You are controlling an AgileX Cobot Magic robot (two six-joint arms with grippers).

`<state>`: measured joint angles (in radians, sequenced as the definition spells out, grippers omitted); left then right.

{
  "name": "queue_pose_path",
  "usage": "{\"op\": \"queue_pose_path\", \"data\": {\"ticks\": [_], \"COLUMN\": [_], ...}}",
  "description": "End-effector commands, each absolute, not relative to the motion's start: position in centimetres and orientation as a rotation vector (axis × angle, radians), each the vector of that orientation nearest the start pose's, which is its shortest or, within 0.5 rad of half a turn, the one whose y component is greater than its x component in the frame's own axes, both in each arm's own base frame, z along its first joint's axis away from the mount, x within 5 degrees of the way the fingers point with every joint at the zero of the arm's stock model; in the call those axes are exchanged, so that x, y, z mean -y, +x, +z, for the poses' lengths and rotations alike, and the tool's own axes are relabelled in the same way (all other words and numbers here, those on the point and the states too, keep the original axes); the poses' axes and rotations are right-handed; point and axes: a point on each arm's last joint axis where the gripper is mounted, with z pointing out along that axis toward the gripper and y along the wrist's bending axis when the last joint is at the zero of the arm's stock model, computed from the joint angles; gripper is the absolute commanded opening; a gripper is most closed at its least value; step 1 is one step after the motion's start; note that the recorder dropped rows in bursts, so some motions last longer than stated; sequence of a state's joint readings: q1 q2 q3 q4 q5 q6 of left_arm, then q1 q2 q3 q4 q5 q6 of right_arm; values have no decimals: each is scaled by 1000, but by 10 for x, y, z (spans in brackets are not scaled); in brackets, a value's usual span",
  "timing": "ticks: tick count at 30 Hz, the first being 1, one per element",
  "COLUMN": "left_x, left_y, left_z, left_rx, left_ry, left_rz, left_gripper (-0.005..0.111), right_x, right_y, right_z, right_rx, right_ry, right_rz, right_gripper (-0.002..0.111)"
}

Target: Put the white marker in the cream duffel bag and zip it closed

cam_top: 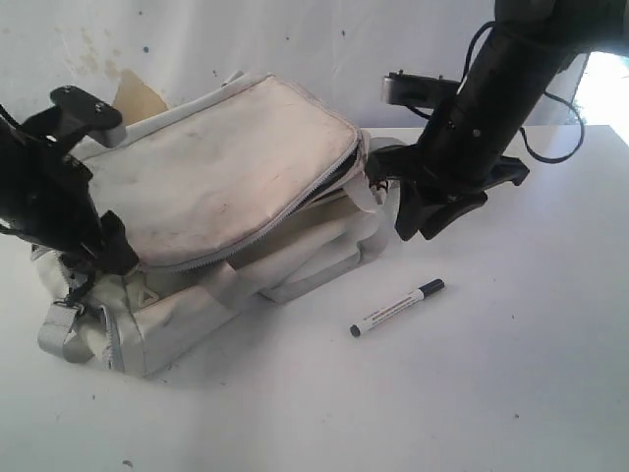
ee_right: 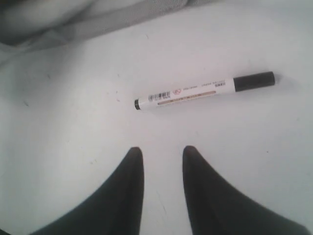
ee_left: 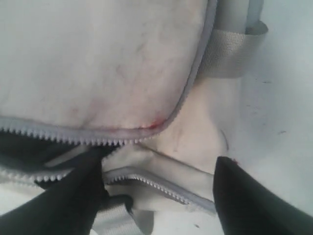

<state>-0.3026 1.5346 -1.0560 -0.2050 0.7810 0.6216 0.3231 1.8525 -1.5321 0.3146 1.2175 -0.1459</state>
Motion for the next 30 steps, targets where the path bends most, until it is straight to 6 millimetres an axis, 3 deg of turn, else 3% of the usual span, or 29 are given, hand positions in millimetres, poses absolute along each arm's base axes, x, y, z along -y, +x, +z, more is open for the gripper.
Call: {"op": "queue_pose_path", "data": {"ticks": [1,9,14,25,30], "left_x": [115,117,116,119,135], "left_y": [285,281,280,278,277], "left_z": [239,216,210,207,189], "left_rx": [-2305,-2021,-1948,-1947,-1948], "left_ry": [1232,1430,1390,1386,1467], "left_rz": [28,175,205,190,160], "left_gripper": [70,70,70,70,70], "right_x": [-137,-133,-133,-133,-133], "right_y": [339,334,336,338,337], "right_z": [257,242,238,238,238], "right_rx": [-2934,-2932,-2909,-2886,-2896], "right_ry": [-567,-552,-537,-528,-530], "right_rz": [435,394,387,384,388], "right_gripper": [26,26,26,26,26]}}
